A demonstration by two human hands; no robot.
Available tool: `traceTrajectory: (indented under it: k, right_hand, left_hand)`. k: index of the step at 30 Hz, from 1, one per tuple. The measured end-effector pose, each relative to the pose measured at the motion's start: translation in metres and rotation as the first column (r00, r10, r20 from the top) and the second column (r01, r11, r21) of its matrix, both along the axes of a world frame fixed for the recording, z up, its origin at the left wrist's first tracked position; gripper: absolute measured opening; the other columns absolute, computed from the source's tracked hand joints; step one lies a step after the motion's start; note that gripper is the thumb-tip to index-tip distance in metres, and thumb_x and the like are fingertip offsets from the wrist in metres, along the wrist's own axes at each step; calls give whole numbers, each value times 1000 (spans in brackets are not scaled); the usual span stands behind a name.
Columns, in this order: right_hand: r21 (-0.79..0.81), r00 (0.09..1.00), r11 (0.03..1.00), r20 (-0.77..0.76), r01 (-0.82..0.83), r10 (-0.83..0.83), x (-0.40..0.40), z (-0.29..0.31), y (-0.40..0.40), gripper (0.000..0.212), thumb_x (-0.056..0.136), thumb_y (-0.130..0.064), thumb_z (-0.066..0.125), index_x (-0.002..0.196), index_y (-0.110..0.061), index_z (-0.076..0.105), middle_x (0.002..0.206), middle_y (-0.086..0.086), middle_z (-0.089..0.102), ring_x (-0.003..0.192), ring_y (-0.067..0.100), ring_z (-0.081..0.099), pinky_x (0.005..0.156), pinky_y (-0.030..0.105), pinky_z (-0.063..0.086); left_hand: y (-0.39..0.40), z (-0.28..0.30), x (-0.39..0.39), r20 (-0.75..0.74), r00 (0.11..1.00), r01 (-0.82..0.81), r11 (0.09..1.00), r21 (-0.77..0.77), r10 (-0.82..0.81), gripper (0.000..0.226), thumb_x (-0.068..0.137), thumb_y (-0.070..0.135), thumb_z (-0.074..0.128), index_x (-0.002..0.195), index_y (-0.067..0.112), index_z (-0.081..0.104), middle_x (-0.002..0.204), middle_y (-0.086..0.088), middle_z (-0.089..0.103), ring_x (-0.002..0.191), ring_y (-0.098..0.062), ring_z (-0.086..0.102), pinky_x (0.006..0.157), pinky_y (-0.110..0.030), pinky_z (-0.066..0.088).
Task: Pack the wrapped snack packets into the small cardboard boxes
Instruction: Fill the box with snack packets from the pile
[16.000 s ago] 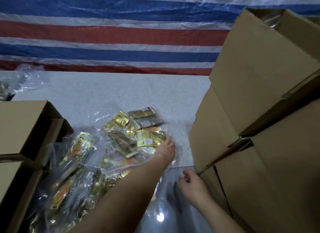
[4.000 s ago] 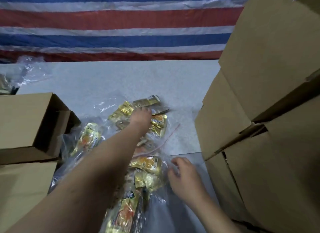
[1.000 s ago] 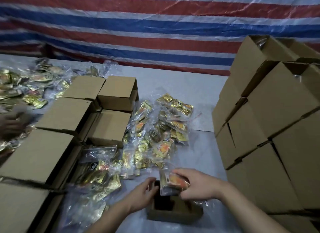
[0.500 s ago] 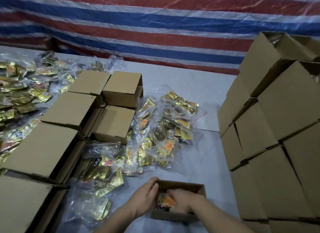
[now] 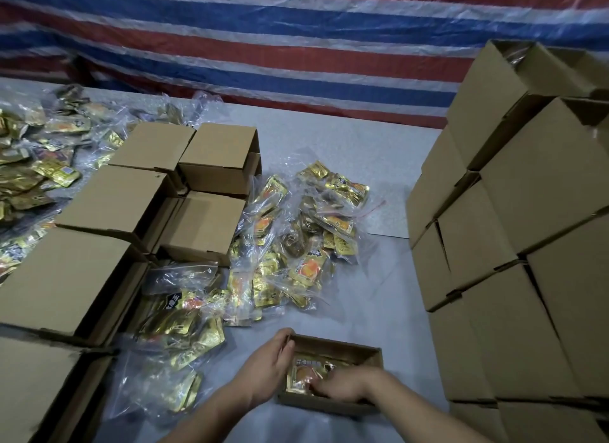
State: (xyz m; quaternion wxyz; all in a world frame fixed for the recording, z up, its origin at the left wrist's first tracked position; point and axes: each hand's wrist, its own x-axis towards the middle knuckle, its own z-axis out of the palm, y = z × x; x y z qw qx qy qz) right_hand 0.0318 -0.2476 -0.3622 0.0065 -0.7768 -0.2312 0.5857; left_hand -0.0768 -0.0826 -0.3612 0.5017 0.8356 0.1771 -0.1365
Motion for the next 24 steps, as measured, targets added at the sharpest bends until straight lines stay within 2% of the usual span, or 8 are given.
traceTrajectory:
  k: [3,8,10,13,17,19,21,24]
  right_hand:
    - [-80,1000,997,-23,1,-3,-14,-12,5,78,96,-70,19,153,-18,35,160,8,31,146,23,31,117,34,23]
    - [5,997,997,28,75,-75,-10,6,6,81,93,-74,24,142,-16,52,150,10,48,137,25,44,111,34,31]
    - [84,995,993,52,82,-87,0,22,4,60,95,-65,36,115,-18,67,127,7,64,118,23,58,97,30,41]
    - [257,974,943,31,210,-225,17,52,-4,45,95,-57,47,75,-22,67,81,-6,68,79,10,64,71,26,46]
    - [451,846,740,-71,499,-528,49,81,-14,30,101,-34,51,89,-16,72,83,0,73,77,9,69,72,19,50]
    - [517,801,692,20,503,-598,71,88,-17,28,100,-29,50,88,-21,73,87,-3,74,84,7,67,74,16,48]
    - [563,757,663,96,495,-646,92,86,-18,30,100,-29,49,91,-11,72,92,2,72,91,13,65,79,23,47]
    - [598,700,630,155,495,-697,118,79,-14,32,99,-28,49,90,-1,64,90,14,65,82,18,59,77,33,45]
  left_hand:
    - [0,-2,-4,4,1000,23,999,43,-23,12,104,39,35,107,35,46,88,5,61,80,-1,57,79,-26,46]
    - [1,-2,-3,-12,1000,9,999,39,-8,12,105,40,34,112,43,44,105,12,61,91,9,55,81,-12,42]
    - [3,0,1,-27,1000,15,999,37,-14,18,105,39,34,121,46,41,120,14,57,101,13,51,84,-4,35]
    - [7,1,7,-54,998,35,998,56,-32,39,106,37,33,144,31,38,144,11,46,127,1,42,101,-11,29]
    - [13,17,40,45,999,-8,988,157,1,48,104,45,34,148,26,40,149,7,44,135,-7,39,111,-24,30]
    - [18,28,72,136,990,-4,965,263,-33,46,103,42,39,144,23,45,144,4,50,131,-10,44,107,-25,33]
    - [24,37,112,201,974,27,929,369,-108,42,102,35,43,140,19,50,140,0,54,127,-14,48,105,-25,35]
    - [34,46,176,198,954,97,858,505,-224,39,101,29,44,136,13,53,135,-6,57,123,-22,51,104,-32,40]
